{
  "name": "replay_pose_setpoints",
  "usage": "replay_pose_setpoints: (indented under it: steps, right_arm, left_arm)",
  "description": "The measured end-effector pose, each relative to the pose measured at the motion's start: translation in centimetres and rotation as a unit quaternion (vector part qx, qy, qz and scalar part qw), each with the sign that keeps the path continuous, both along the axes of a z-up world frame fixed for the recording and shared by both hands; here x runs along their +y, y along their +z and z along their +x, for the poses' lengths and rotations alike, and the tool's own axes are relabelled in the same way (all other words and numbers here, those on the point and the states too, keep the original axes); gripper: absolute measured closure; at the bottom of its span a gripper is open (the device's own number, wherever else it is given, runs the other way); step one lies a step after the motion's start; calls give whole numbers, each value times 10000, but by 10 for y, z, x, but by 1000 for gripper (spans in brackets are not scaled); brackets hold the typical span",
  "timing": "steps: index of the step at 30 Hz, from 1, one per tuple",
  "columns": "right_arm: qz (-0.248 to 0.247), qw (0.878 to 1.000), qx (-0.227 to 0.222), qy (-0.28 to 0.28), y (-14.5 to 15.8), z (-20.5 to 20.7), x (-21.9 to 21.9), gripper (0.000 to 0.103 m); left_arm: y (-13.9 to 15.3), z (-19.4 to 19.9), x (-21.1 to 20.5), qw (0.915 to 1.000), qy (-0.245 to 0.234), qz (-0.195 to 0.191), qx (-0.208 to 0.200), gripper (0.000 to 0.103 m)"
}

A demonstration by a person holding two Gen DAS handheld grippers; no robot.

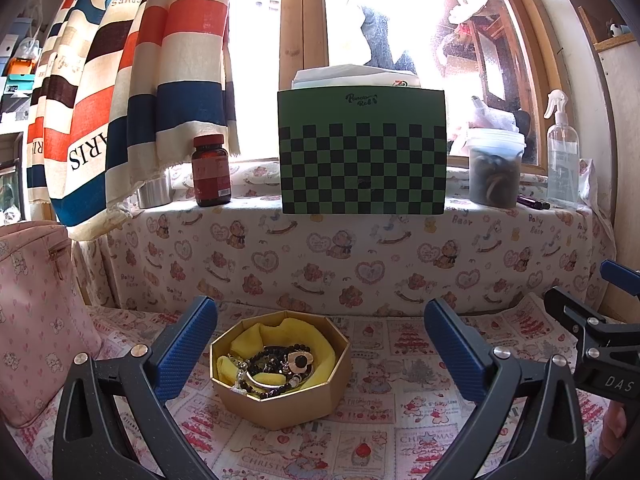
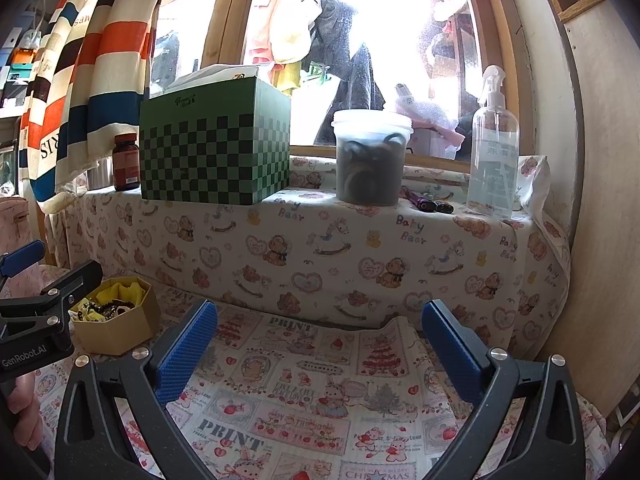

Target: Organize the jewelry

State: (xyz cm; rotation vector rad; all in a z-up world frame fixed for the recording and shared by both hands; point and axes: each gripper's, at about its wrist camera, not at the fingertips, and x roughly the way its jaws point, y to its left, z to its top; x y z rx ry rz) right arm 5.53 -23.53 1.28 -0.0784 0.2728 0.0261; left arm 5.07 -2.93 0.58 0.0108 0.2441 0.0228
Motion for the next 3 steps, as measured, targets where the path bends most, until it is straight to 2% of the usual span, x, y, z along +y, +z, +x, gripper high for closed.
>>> replay_pose_setpoints:
  steps: [3]
  right_arm:
    - [-5, 10000, 31, 30, -1, 1, 0, 0]
  left_arm:
    - [-3, -1, -1, 10000, -35, 36, 69, 0]
